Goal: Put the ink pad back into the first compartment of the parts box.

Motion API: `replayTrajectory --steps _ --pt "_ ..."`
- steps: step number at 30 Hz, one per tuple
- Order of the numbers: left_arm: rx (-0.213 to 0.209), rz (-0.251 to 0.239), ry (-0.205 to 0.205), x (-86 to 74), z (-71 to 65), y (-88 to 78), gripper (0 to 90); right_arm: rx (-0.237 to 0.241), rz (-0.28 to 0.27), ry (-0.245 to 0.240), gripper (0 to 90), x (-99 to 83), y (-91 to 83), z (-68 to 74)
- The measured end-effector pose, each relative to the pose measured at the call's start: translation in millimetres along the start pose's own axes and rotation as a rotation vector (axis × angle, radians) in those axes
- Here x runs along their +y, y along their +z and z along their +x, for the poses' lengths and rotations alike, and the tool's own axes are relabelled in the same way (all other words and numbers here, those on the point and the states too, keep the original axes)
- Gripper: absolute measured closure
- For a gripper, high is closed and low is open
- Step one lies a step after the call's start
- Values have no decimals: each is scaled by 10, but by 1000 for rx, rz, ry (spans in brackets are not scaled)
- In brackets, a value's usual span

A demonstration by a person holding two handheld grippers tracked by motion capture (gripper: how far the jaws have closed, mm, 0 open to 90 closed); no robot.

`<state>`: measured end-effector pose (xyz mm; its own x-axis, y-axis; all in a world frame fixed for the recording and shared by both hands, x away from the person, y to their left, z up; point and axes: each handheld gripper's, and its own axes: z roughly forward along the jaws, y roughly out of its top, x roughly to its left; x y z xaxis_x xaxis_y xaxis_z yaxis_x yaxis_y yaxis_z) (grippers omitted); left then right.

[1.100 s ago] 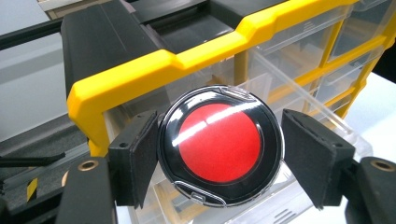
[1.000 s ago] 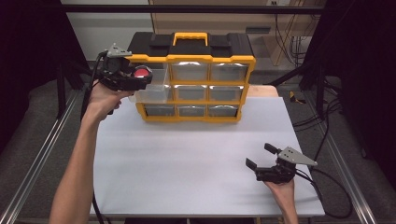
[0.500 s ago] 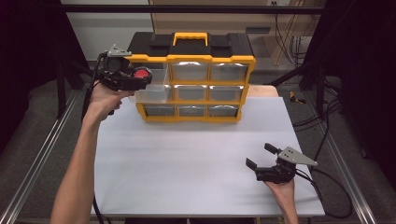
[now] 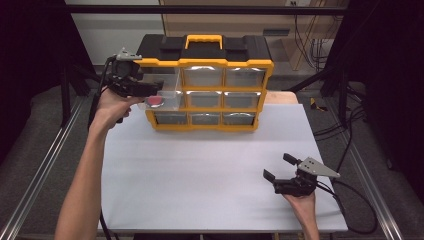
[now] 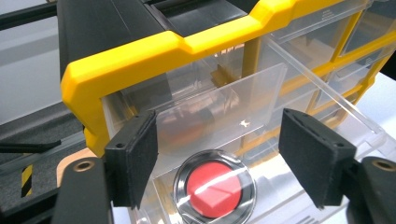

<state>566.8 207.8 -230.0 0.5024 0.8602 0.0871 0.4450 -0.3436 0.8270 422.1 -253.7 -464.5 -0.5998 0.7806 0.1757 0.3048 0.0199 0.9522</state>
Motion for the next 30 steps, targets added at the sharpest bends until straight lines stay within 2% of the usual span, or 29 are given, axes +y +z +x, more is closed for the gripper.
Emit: replayTrajectory --steps 4,5,8,10,20,28,29,30 --pt "3 -13 7 2 -2 -9 259 0 -1 3 4 1 -3 2" --pt "16 -29 17 7 6 -15 256 -1 -1 3 5 1 -2 1" --pt "-2 -63 -4 14 -7 -63 241 -1 0 2 4 1 -2 1" --pt "-9 -94 -1 20 -19 -120 218 -2 -3 2 4 4 -4 -1" --pt "-32 -145 20 -3 -96 -261 108 -5 -9 -1 4 8 -8 -7" --pt "-59 -217 27 -80 -180 -392 39 -6 -8 -1 4 9 -9 -8" --pt "-82 -227 30 -101 -198 -420 33 -6 -8 -3 4 8 -10 -8" --pt "-82 -227 30 -101 -198 -420 27 -6 -8 -3 4 8 -10 -8"
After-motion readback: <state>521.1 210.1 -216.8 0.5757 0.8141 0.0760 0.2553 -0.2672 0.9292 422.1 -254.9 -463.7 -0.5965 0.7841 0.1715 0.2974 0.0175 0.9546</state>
